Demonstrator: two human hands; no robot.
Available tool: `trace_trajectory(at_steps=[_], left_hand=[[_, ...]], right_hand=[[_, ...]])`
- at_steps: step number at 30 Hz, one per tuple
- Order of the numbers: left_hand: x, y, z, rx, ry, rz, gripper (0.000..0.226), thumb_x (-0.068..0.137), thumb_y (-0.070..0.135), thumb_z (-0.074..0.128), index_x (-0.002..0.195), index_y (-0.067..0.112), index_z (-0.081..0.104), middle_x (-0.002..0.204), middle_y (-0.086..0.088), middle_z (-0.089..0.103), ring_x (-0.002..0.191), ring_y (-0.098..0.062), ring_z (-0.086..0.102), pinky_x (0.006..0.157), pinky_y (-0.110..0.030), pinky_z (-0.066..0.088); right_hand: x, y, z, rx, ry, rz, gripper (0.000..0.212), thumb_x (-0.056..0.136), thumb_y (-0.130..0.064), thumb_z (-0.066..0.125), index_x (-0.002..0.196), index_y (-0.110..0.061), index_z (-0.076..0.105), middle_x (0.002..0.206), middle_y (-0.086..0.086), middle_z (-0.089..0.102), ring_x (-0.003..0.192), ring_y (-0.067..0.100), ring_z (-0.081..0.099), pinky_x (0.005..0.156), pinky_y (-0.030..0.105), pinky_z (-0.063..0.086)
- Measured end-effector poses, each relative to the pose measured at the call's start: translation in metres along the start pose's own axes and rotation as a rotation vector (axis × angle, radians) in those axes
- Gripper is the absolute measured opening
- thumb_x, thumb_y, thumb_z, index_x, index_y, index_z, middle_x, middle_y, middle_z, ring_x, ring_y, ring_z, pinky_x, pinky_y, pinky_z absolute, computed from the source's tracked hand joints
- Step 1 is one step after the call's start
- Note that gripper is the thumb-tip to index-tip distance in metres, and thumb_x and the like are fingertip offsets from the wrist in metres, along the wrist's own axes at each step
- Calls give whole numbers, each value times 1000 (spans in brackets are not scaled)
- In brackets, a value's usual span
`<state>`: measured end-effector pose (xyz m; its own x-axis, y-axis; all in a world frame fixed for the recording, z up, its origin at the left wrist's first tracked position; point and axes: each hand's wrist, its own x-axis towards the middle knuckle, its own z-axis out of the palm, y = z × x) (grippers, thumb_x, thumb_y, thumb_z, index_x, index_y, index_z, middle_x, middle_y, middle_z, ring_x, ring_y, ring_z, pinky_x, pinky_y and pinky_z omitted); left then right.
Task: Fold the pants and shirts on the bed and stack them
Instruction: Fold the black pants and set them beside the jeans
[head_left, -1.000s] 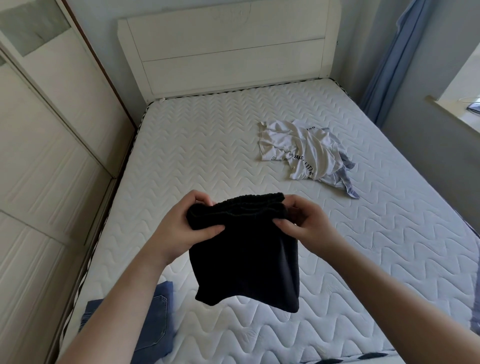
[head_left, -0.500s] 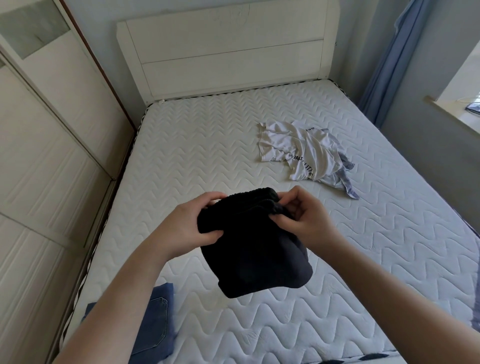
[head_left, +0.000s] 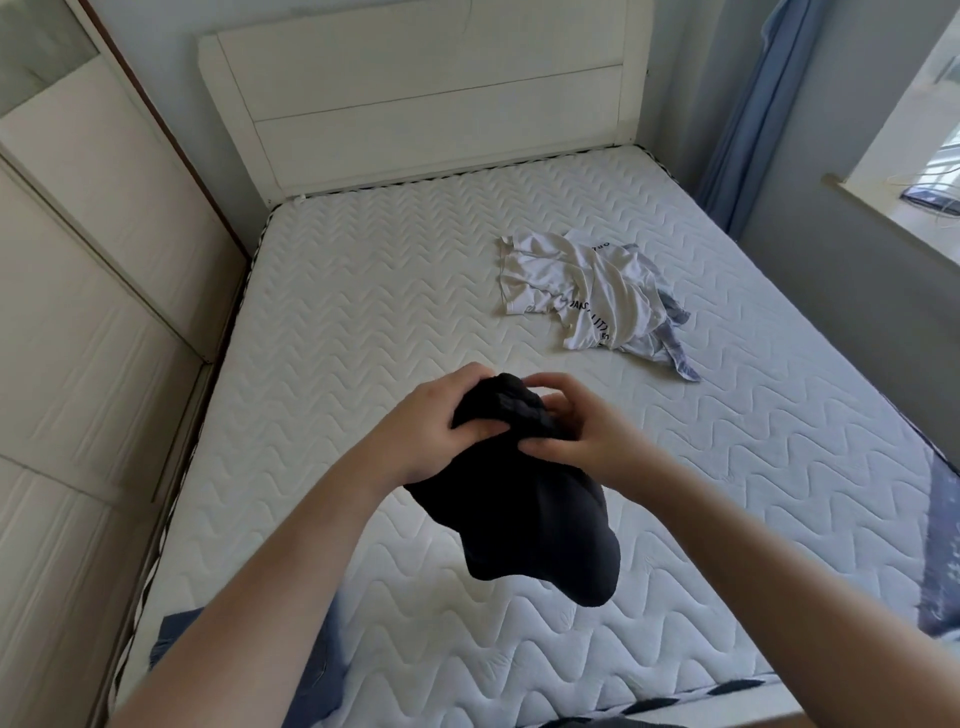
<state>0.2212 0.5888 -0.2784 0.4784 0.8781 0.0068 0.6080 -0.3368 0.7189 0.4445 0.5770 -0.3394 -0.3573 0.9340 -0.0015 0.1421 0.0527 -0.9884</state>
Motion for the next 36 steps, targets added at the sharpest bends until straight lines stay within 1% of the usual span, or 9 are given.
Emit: trace_trajectory(at_steps=[3, 7, 12, 19, 22, 25, 29, 33, 36], left_hand=[[-1, 1, -9, -36, -37, 29, 28, 88, 31, 62, 106, 51, 52, 97, 21, 66, 95, -2, 63, 81, -21, 45], [-5, -3, -22, -50, -46, 39, 30, 91, 24, 63, 111, 44, 55, 100, 18, 67, 98, -4, 64, 83, -16, 48], [-13, -15, -27, -55, -4, -4, 34, 91, 16, 64, 109, 44, 55, 97, 18, 66, 94, -4, 63, 79, -12, 47], [-27, -34, -20, -69, 20, -39, 42, 92, 9, 61, 111, 46, 53, 101, 19, 65, 97, -3, 62, 80, -11, 46], [-30, -41, -19, -100, 36, -58, 41, 93, 8, 60, 112, 43, 54, 102, 17, 65, 98, -5, 62, 82, -14, 48], [-32, -48, -19, -112, 38, -83, 39, 92, 8, 61, 111, 42, 55, 99, 15, 65, 95, -6, 63, 80, -18, 51], [-30, -60, -16, 3, 13, -136, 42, 87, 12, 68, 101, 48, 53, 90, 22, 65, 87, 0, 62, 71, -10, 46], [-20, -80, -13, 203, -24, -230, 41, 73, 17, 75, 98, 40, 53, 86, 13, 64, 74, -4, 61, 55, -13, 44], [-7, -96, -6, 329, -79, -295, 36, 69, 23, 70, 96, 37, 50, 81, 14, 62, 75, -16, 59, 61, -22, 40]], right_hand=[[-7, 30, 0, -354, -100, 203, 43, 74, -33, 82, 100, -55, 56, 89, -31, 66, 88, -12, 60, 71, 4, 41], [-19, 81, 6, -495, -105, 389, 24, 80, -36, 77, 101, -27, 68, 86, -13, 66, 82, 9, 60, 58, 4, 38], [-31, 115, 13, -562, -75, 485, 22, 85, -37, 71, 101, -21, 69, 85, -5, 66, 83, 16, 60, 68, 28, 42], [-45, 158, 10, -795, -122, 519, 3, 85, -35, 60, 88, -33, 61, 78, -9, 61, 80, 18, 59, 70, 26, 35], [-55, 181, 3, -911, -107, 569, 15, 91, -40, 53, 93, -30, 64, 79, -5, 62, 85, 24, 63, 72, 28, 33], [-70, 203, -9, -1003, -68, 592, 27, 96, -47, 46, 107, -34, 68, 95, -6, 67, 93, 22, 62, 83, 34, 36], [-85, 218, -26, -1014, 69, 540, 22, 95, -48, 51, 106, -42, 70, 101, -10, 56, 98, 17, 56, 87, 34, 31], [-86, 213, -44, -1005, 199, 535, 18, 94, -44, 56, 91, -32, 69, 92, -6, 68, 77, 20, 57, 76, 33, 31], [-82, 208, -60, -1057, 231, 558, 18, 95, -44, 51, 86, -36, 65, 82, -4, 71, 69, 20, 52, 73, 33, 28]])
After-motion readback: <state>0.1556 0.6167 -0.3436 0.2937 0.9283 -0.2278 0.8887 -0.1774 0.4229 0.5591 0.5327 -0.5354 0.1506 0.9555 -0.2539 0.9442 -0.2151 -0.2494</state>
